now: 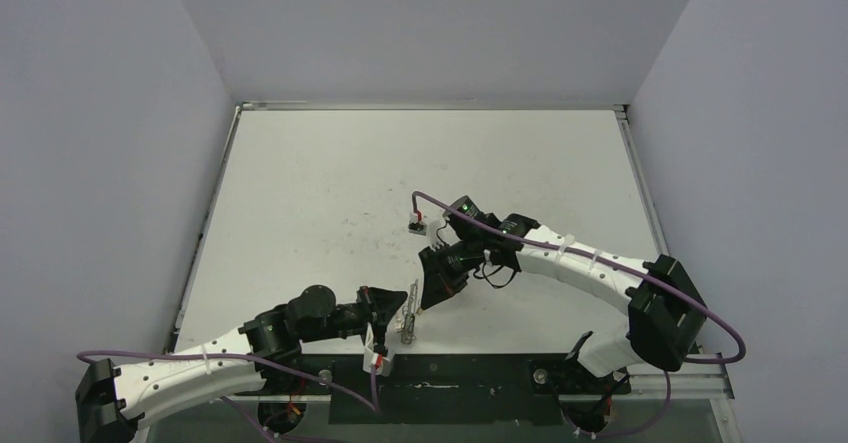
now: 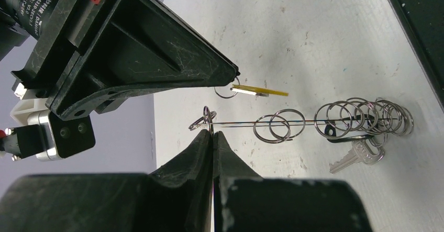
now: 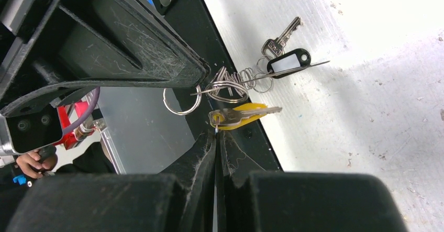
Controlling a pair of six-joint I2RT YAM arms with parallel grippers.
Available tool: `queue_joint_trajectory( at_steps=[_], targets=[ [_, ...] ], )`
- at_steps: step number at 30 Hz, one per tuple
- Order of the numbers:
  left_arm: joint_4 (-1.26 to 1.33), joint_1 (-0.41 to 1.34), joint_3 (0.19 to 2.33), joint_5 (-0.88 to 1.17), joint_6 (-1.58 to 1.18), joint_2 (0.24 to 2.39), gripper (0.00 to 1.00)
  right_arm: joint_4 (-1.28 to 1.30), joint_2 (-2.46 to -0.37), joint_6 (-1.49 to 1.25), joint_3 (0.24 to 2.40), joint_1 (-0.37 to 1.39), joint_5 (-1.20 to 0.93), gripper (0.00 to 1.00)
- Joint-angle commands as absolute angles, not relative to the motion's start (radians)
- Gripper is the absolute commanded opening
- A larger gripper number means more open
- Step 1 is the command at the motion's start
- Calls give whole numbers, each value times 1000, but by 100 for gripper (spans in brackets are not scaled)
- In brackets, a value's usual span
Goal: Put the keys on the keyring
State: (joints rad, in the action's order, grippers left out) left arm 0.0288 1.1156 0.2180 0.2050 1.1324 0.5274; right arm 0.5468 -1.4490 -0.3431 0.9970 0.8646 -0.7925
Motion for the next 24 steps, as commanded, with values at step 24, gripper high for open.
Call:
queue_joint_trajectory(
  at_steps=[24],
  targets=[
    [26, 1152, 252, 161, 1204, 559, 0, 496, -1444, -443, 1110, 909, -844, 0]
  ],
)
